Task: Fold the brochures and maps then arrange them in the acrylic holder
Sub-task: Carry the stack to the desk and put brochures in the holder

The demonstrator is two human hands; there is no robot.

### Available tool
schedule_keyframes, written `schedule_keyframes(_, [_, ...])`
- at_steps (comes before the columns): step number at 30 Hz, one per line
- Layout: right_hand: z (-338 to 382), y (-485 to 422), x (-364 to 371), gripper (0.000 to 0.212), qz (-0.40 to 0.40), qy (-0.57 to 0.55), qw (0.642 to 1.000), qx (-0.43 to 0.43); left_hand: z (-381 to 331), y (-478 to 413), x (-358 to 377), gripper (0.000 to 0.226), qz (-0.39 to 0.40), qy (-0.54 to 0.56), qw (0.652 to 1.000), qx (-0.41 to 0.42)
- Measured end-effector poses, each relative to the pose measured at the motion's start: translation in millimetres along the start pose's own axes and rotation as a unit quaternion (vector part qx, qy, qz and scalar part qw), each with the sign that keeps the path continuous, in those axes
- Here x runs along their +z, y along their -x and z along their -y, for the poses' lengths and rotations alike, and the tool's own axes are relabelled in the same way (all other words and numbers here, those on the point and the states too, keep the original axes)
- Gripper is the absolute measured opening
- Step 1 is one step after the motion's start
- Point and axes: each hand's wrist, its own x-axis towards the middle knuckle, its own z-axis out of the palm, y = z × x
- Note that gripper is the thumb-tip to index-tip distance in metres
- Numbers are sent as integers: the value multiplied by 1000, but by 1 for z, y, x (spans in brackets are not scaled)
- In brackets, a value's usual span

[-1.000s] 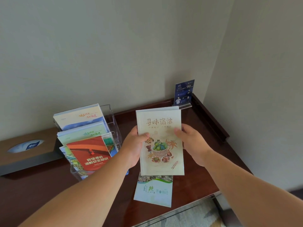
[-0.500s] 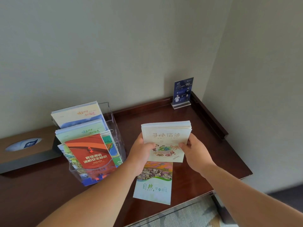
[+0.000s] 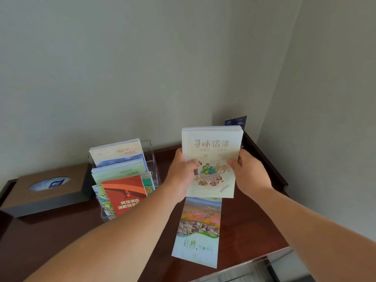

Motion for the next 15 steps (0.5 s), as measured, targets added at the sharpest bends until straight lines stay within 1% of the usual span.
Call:
schedule_keyframes(4, [46, -15, -18, 34, -25, 2, 998, -61, -49, -2, -13, 29, -33, 7, 999, 38])
schedule_keyframes(8, [98, -33, -17, 23, -50, -44, 993, -100, -101, -2, -43, 28, -64, 1, 994, 85])
schedule_keyframes(10, [125, -41, -10, 22, -61, -58, 988, -130, -123, 1, -62, 29, -83, 5, 992, 98])
schedule_keyframes(15, [190, -61, 20, 22, -44, -86, 978, -183, -167, 3, -118, 33, -139, 4, 982, 125])
